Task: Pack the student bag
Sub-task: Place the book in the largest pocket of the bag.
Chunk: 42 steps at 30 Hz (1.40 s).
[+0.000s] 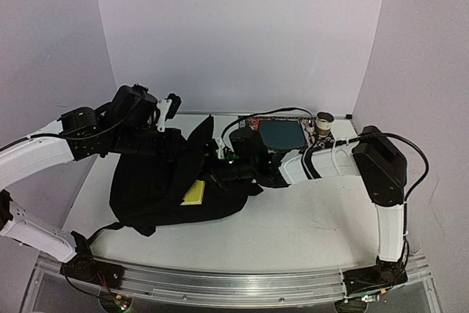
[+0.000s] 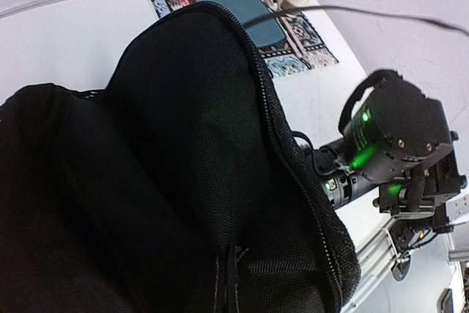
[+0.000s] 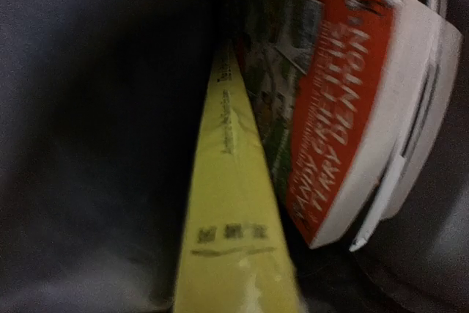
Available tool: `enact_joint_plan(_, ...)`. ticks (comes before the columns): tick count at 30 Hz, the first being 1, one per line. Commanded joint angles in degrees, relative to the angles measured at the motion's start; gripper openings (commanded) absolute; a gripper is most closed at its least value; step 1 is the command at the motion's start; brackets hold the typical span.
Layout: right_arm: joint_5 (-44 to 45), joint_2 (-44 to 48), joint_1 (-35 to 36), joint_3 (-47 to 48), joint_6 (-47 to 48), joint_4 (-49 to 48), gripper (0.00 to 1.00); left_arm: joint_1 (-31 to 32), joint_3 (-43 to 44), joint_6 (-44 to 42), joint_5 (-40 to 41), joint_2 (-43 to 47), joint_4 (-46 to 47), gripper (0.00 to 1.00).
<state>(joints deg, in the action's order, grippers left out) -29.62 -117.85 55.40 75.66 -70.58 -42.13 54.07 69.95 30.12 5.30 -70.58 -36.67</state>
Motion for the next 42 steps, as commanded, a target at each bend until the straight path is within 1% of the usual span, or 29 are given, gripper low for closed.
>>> enact_joint_plan(1, -1.16, -2.78, 0.87, 7.82, 2.39, -1.63, 0.00, 0.72, 0.16, 0.88, -5.07, 0.29, 6.58, 0.00)
enact_joint_plan(7, 3.11, -8.83, 1.50, 13.95, 2.95, -1.72, 0.00, 1.14, -0.16, 0.56, -10.05, -0.07, 8.67, 0.00)
enact_joint_plan(11, 5.47, -12.32, 1.54, 16.94, 3.92, -2.25, 0.01, 1.32, -0.53, 0.68, -10.99, -0.23, 9.35, 0.00)
enact_joint_plan(13, 5.46, -13.60, 1.50, 18.79, 4.85, -2.15, 0.09, 1.35, -0.95, 0.94, -10.34, 0.10, 9.64, 0.00)
enact_joint_plan(16, 5.04, -13.62, 1.48, 19.31, 7.07, -0.89, 0.28, 1.30, -1.79, 1.32, -8.96, 0.82, 9.70, 0.00)
enact_joint_plan(19, 5.62, -11.16, 1.17, 17.42, 9.74, 1.23, 0.49, 1.31, -2.64, 1.91, -7.61, 1.80, 9.76, 0.00)
enact_joint_plan(24, 6.74, -5.80, -0.08, 13.08, 14.39, 4.14, 0.72, 1.29, -3.73, 2.82, -5.85, 3.45, 9.78, 0.00)
enact_joint_plan(29, 6.51, -1.59, -0.86, 9.69, 18.77, 7.94, 0.86, 1.22, -4.49, 3.01, -5.84, 3.82, 9.77, 0.00)
enact_joint_plan(33, 6.71, 1.64, -1.50, 7.70, 22.71, 12.27, 0.91, 1.25, -4.53, 2.79, -5.88, 2.91, 9.89, 0.00)
enact_joint_plan(36, 7.95, 5.31, -2.91, 4.72, 27.40, 17.80, 0.96, 1.24, -4.53, 2.49, -6.17, 1.99, 10.00, 0.00)
enact_joint_plan(39, 12.88, 9.96, -5.18, 1.76, 36.37, 27.88, 0.97, 1.22, -4.60, 2.27, -6.32, 0.44, 10.12, 0.00)
enact_joint_plan(42, 21.27, 15.42, -7.57, -1.36, 44.49, 36.78, 0.98, 1.24, -4.74, 2.07, -6.25, -1.46, 10.25, 0.00)
